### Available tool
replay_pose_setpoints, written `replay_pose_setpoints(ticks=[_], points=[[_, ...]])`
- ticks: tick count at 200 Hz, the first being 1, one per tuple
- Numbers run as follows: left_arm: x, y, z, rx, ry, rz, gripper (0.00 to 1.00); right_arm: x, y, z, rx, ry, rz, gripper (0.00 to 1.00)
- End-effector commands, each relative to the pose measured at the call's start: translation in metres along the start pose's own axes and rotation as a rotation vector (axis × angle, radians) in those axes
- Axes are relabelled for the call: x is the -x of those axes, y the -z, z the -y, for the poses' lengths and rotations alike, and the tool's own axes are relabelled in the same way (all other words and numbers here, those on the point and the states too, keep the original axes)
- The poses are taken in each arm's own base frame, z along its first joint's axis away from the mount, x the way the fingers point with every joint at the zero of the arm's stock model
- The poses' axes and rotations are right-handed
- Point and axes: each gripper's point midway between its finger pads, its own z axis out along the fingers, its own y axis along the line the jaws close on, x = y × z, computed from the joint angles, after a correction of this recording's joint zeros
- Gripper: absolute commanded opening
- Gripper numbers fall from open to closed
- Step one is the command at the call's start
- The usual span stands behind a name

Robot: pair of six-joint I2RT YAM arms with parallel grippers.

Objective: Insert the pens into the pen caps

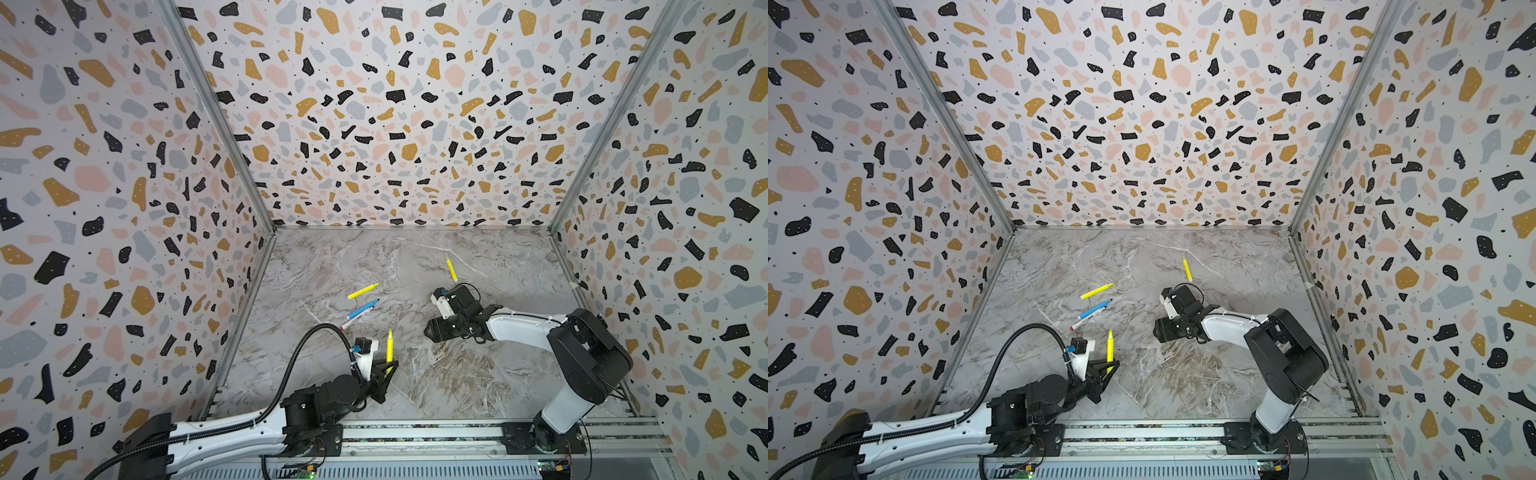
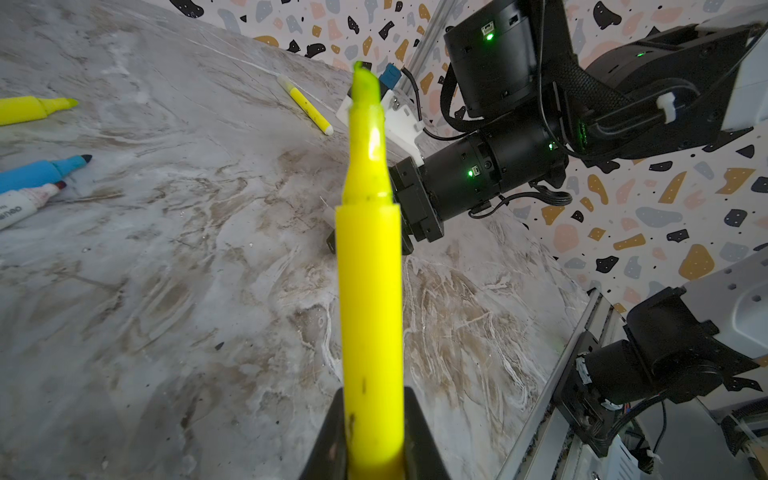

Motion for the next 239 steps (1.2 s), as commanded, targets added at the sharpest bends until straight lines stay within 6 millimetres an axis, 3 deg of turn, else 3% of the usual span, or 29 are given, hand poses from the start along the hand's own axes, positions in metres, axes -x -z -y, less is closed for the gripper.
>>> replay_pose_setpoints(ticks=[1,88,165,199,239], points=[[0.006,0.001,0.003,-0.015,0.017,0.037,0.01,-0.001,0.011,-0.005,0.008,-0.002,0.008,0.67],[0.007,0.002,0.002,-0.014,0.016,0.039,0.01,0.002,0.014,-0.029,0.063,0.054,0.016,0.67],[0.008,0.001,0.003,-0.007,0.004,0.035,0.01,0.041,0.039,-0.007,-0.153,0.040,0.059,0.65],[0.007,0.001,0.003,-0.007,0.002,0.032,0.01,0.052,0.038,0.008,-0.258,0.054,0.018,0.62],[0.007,0.003,0.002,-0.008,0.004,0.037,0.01,0.049,0.026,0.021,-0.326,0.051,-0.065,0.53]])
